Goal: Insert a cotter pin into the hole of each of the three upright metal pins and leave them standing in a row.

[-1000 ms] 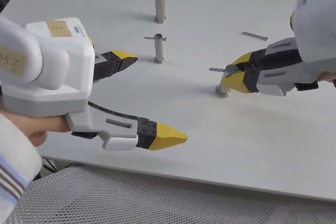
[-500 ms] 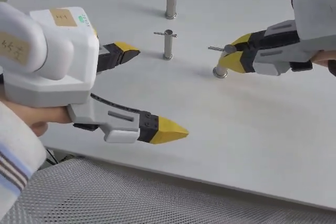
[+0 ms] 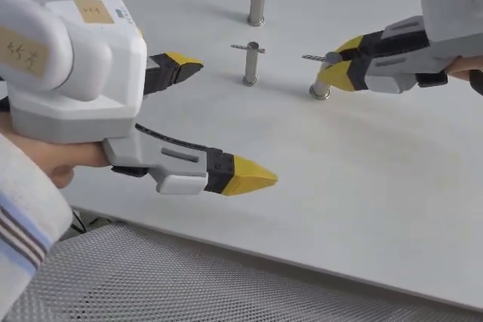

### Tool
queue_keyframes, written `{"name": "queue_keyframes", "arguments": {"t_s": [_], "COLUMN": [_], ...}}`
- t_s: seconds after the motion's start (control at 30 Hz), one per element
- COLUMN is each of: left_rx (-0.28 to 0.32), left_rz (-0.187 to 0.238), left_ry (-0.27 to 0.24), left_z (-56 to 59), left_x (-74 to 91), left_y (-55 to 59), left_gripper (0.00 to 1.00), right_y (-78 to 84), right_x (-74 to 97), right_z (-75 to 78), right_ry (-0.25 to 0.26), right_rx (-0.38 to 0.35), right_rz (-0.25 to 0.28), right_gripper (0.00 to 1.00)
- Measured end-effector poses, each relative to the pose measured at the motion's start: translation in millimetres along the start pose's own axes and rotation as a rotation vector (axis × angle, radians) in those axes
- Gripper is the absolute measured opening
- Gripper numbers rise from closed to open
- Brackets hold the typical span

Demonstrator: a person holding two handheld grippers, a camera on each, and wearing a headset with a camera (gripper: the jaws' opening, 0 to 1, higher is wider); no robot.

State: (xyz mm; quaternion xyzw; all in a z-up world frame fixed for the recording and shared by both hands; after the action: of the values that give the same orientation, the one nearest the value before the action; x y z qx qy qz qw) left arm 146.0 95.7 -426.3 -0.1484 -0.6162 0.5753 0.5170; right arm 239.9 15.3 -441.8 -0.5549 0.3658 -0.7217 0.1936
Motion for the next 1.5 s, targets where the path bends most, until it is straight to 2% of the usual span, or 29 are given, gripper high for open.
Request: {"name": "queue_keyframes", "arguments": {"t_s": [0.17,0.23,0.57,0.9,1.2,1.23,1.33,1.5], "left_rx": [0.007,0.007,0.005,-0.009,-0.016,-0.016,-0.021,-0.020], "left_rz": [-0.005,-0.019,-0.015,-0.033,-0.044,-0.047,-0.052,-0.056], "left_ry": [0.001,0.003,0.006,0.005,0.003,0.001,0.000,0.006], "left_z": [0.5,1.4,2.7,3.3,2.7,2.2,1.5,2.6], "left_x": [-0.6,-0.6,0.4,1.0,1.2,1.4,1.6,1.0], "left_y": [1.7,3.2,0.2,1.0,1.0,1.3,1.7,2.3], "left_gripper": [0.99,0.99,0.99,0.98,0.98,0.98,0.98,0.98], "right_y": [1.4,2.2,4.1,5.5,6.0,6.3,6.5,7.0], "right_x": [0.3,0.4,0.5,0.1,0.0,0.0,-0.6,-1.2], "right_z": [0.6,1.2,3.1,4.7,5.8,6.3,5.1,4.9], "right_ry": [-0.005,-0.005,-0.018,-0.024,-0.014,-0.011,0.001,0.008], "right_rx": [-0.022,-0.018,-0.003,0.014,0.000,-0.018,0.002,-0.026], "right_rz": [0.013,0.011,0.010,0.018,0.030,0.025,0.016,0.008], "right_gripper": [0.08,0.08,0.08,0.08,0.09,0.09,0.09,0.09]}}
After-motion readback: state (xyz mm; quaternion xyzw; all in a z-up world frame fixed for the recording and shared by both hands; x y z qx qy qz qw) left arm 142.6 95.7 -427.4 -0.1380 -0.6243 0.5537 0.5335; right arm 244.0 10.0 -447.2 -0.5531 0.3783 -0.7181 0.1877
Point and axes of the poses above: the centre of the closed fingertips' face, and the gripper's own axes: x roughly backward along the fingers, z roughly to its right, y roughly out of its underside, the point moved 1 cm from there along x, roughly backward along the fingers, and after that the axes turned 8 degrees about y, right-handed, at the moved point
